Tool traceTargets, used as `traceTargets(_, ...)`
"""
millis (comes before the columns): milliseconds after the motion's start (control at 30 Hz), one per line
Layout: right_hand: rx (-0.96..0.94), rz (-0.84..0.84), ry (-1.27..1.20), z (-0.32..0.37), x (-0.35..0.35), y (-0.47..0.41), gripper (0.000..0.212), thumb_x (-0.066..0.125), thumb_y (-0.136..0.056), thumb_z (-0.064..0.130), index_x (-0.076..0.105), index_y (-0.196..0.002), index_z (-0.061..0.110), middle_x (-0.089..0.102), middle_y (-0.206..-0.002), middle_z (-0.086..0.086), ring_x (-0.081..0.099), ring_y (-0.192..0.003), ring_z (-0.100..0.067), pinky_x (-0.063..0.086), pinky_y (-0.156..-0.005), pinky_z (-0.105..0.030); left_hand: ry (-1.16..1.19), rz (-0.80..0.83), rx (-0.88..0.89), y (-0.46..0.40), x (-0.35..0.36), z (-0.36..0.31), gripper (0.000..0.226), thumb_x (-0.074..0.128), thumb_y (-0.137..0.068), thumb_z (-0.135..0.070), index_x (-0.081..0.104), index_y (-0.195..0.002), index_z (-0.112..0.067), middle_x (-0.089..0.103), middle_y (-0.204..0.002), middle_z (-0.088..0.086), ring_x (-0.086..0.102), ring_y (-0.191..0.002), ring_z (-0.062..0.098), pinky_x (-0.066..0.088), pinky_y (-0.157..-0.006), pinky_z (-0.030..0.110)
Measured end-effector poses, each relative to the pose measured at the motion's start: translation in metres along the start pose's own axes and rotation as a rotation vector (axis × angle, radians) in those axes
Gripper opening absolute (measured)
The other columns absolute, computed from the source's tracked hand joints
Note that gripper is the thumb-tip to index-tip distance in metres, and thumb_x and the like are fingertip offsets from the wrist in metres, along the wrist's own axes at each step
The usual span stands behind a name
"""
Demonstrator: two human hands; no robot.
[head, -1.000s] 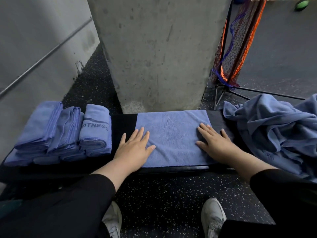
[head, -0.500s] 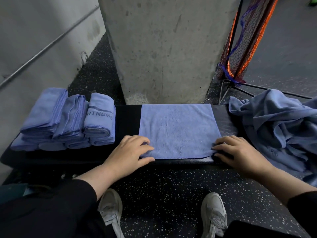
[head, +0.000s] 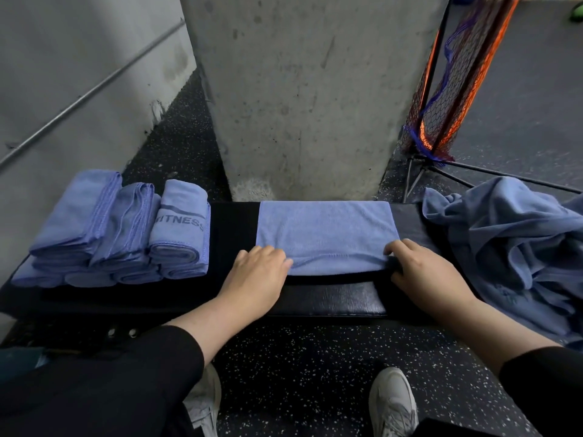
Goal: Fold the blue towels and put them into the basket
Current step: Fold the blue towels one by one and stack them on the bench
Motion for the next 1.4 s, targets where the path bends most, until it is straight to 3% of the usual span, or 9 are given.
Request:
traceTargets(100,0.013,-0.028,-0.039,0.003,-0.002,-0.007,0.012,0.062,-0.09,0.029,0.059,-0.097,0.02,0.059,-0.093,0.004,0.061,-0.087,-0.025,0.05,-0.067,-0.04,-0.007,0.046,-0.003,-0.007,-0.005,0.0,0.039,0.035,-0.103,-0.054,0.041,-0.083,-0.022,0.049,-0.09,-0.007,0.049,-0.091,0.02,0.035,-0.083,0.037)
traceTargets(233,-0.073,0.027,-0.204,-0.01,-0.009,-0.018,0.036,0.052,-0.095,0.043,0.061,-0.081,0.011,0.056,-0.08,0.004,0.06,-0.078,-0.024,0.049,-0.072,-0.041,0.115,-0.01,0.009,-0.013,-0.013,0.006,0.03,0.057,-0.099,-0.042,0.039,-0.084,-0.022,0.049,-0.088,-0.008,0.053,-0.09,0.021,0.037,-0.079,0.038)
traceTargets(467,-0.072,0.127,-0.426,-0.011,-0.033,-0.014,0.033,0.051,-0.101,0.035,0.071,-0.116,0.013,0.067,-0.118,0.011,0.057,-0.114,-0.003,0.038,-0.103,-0.019,0.536,0.043,-0.148,-0.007,-0.026,0.035,0.018,0.05,-0.104,-0.031,0.058,-0.09,-0.024,0.06,-0.075,-0.002,0.055,-0.071,0.015,0.041,-0.066,0.031)
traceTargets(600,0.013,0.164,-0.469,-0.004,-0.046,-0.007,0.037,0.043,-0.1,0.046,0.057,-0.076,0.021,0.063,-0.066,0.013,0.052,-0.063,0.004,0.041,-0.066,-0.024,0.567,0.071,-0.189,-0.005,-0.039,0.036,0.023,0.05,-0.104,-0.03,0.06,-0.083,-0.024,0.059,-0.073,-0.003,0.05,-0.067,0.01,0.039,-0.065,0.028)
traceTargets(767,0.069,0.404,-0.392,0.001,-0.064,0.007,0.043,0.049,-0.102,0.045,0.058,-0.076,0.013,0.057,-0.065,0.01,0.045,-0.057,0.001,0.039,-0.06,-0.018,0.711,0.488,-0.163,0.016,-0.048,0.035,0.023,0.056,-0.103,-0.02,0.061,-0.087,-0.004,0.055,-0.073,0.004,0.054,-0.059,0.011,0.048,-0.06,0.026)
traceTargets(900,0.084,0.634,-0.523,0.003,-0.063,0.026,0.041,0.053,-0.099,0.05,0.071,-0.094,0.013,0.076,-0.091,-0.003,0.065,-0.078,-0.012,0.055,-0.083,-0.04,0.87,0.79,-0.227,0.038,-0.053,0.036,0.018,0.055,-0.104,-0.021,0.061,-0.094,-0.008,0.053,-0.076,0.014,0.054,-0.055,0.018,0.048,-0.052,0.026)
traceTargets(1000,0.108,0.415,-0.617,0.004,-0.068,0.018,0.039,0.056,-0.099,0.042,0.065,-0.076,0.012,0.063,-0.066,0.005,0.053,-0.063,-0.008,0.05,-0.064,-0.033,0.868,0.564,-0.235,0.028,-0.06,0.032,0.024,0.054,-0.104,-0.025,0.059,-0.086,-0.01,0.064,-0.064,0.004,0.059,-0.049,0.016,0.04,-0.047,0.023)
traceTargets(1200,0.203,0.029,-0.497,0.002,-0.064,-0.027,0.041,0.052,-0.102,0.039,0.063,-0.082,0.004,0.059,-0.065,-0.005,0.053,-0.067,-0.019,0.038,-0.06,-0.035,0.641,-0.022,-0.366,-0.021,-0.065,0.031,0.029,0.052,-0.1,-0.029,0.052,-0.078,-0.01,0.053,-0.071,0.002,0.047,-0.067,0.018,0.036,-0.063,0.034)
traceTargets(1400,0.249,0.0,-0.466,0.008,-0.043,-0.07,0.036,0.046,-0.105,0.027,0.047,-0.069,0.02,0.049,-0.065,0.007,0.047,-0.072,-0.019,0.022,-0.059,-0.035,0.554,-0.12,-0.394,-0.065,-0.049,0.024,0.022,0.046,-0.104,-0.025,0.051,-0.085,-0.015,0.054,-0.074,0.001,0.047,-0.063,0.016,0.03,-0.052,0.032)
Point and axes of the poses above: each hand's wrist, its own y-axis away from the middle knuckle, its own x-axis out of the palm, z = x × y, the point moved 2 cm from there along -y, towards the middle knuckle
